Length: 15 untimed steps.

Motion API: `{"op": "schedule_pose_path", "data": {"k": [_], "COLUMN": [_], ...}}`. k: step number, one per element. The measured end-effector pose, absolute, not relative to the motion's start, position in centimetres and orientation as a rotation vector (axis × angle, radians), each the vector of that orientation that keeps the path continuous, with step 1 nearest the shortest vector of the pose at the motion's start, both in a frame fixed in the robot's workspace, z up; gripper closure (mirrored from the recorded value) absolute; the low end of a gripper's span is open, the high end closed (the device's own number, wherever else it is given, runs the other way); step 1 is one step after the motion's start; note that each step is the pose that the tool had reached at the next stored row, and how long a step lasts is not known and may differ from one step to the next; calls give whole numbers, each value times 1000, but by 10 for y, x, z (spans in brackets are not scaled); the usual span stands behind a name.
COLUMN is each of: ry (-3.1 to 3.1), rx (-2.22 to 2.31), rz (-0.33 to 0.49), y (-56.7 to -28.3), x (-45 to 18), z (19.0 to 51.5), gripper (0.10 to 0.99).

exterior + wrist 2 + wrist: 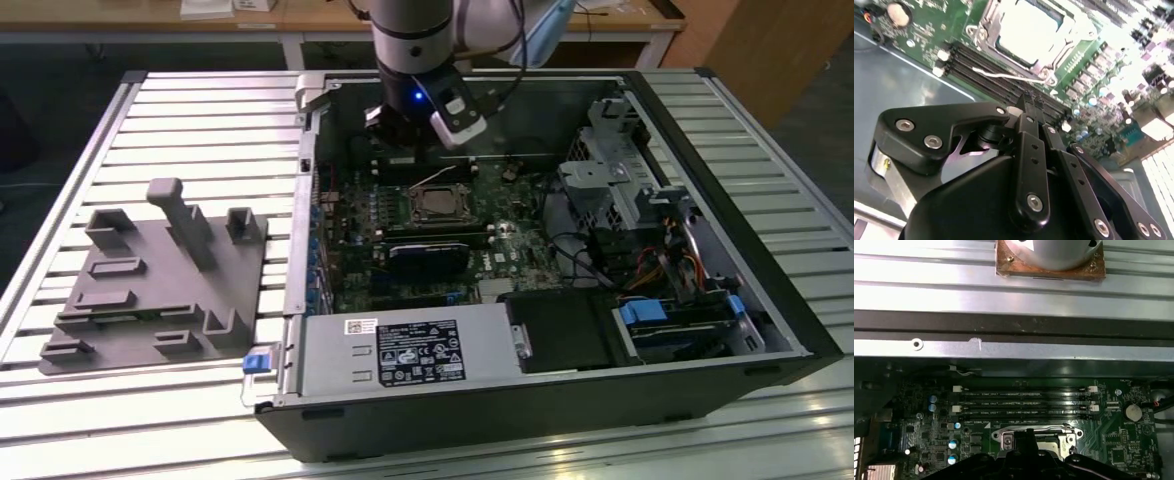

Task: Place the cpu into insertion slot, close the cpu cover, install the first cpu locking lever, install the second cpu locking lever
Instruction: 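Install the first cpu locking lever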

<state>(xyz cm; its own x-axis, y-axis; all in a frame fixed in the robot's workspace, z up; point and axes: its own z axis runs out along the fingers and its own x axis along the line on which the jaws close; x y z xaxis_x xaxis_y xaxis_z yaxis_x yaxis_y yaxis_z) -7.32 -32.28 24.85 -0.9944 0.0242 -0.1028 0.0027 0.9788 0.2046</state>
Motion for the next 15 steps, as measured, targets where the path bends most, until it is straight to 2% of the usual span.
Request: {"op": "schedule_pose_path", "data": {"k": [15], "ry": [2954], "rx": [8], "rz": [288], "y": [-321], "x": [-67], "z": [235], "gripper": [980]}}
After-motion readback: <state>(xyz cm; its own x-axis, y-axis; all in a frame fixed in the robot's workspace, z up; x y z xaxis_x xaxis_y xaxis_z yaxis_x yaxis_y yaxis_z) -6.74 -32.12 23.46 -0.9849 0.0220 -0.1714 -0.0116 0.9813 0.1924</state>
